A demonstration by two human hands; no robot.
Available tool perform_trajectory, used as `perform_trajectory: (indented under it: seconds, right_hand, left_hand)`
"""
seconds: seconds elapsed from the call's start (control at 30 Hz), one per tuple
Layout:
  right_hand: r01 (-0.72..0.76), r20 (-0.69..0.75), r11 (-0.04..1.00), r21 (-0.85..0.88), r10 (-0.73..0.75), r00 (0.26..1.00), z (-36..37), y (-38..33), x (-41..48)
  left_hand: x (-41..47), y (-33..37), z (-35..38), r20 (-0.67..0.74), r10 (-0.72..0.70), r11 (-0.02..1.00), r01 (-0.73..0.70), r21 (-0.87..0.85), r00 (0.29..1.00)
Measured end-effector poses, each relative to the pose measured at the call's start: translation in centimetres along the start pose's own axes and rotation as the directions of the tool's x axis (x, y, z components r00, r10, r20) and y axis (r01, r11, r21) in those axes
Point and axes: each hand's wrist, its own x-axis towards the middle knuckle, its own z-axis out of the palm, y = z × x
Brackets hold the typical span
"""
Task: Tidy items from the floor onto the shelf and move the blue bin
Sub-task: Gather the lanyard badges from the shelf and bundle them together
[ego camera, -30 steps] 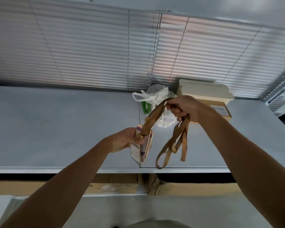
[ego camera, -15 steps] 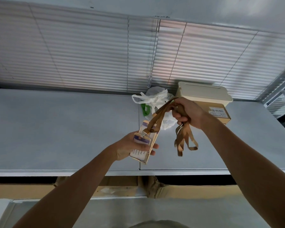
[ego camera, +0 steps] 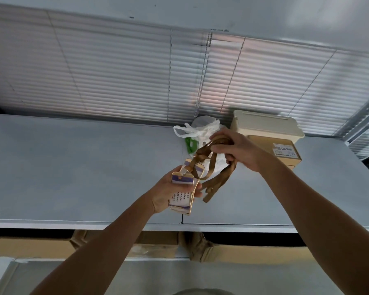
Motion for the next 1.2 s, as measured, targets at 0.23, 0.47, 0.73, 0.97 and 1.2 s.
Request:
perform_trajectory:
  seconds: [0.23, 0.47, 0.73, 0.97, 1.2]
  right_hand:
    - [0.029, 0.025, 0.976, -0.214, -0.025, 0.999, 1.7, 0.9, 0.2]
    - [0.277, 0.166, 0.779, -0.562, -0.222, 0.961, 3.7, 2.7, 0.6]
    - [0.309, -0.113, 0.726, -0.614, -0.469, 0.876, 5.6, 4.0, 1.7]
    - [0.366, -0.133, 0.88, -0.301, -0.419, 0.898, 6.5, 1.2, 1.5]
    - [0.11, -0.194, 0.994, 0.024, -0.103, 0.976, 6.0, 1.3, 2.5]
  left_hand:
    - [-0.3, 0.3, -1.3, -0.093, -0.01, 0.998, 0.015, 0.06, 0.996]
    - [-0.8, 0.9, -1.8, -0.223, 0.005, 0.992, 0.024, 0.128, 0.975]
    - [-1.2, 0.9, -2.7, -0.281, -0.011, 0.981, 0.065, 0.183, 0.96]
    - [-0.9, 1.4, -2.4, -0.162, -0.069, 0.971, 0.103, 0.216, 0.984]
    - [-0.8, 1.5, -2.4, -0.129, -0.033, 0.949, 0.072, 0.306, 0.991]
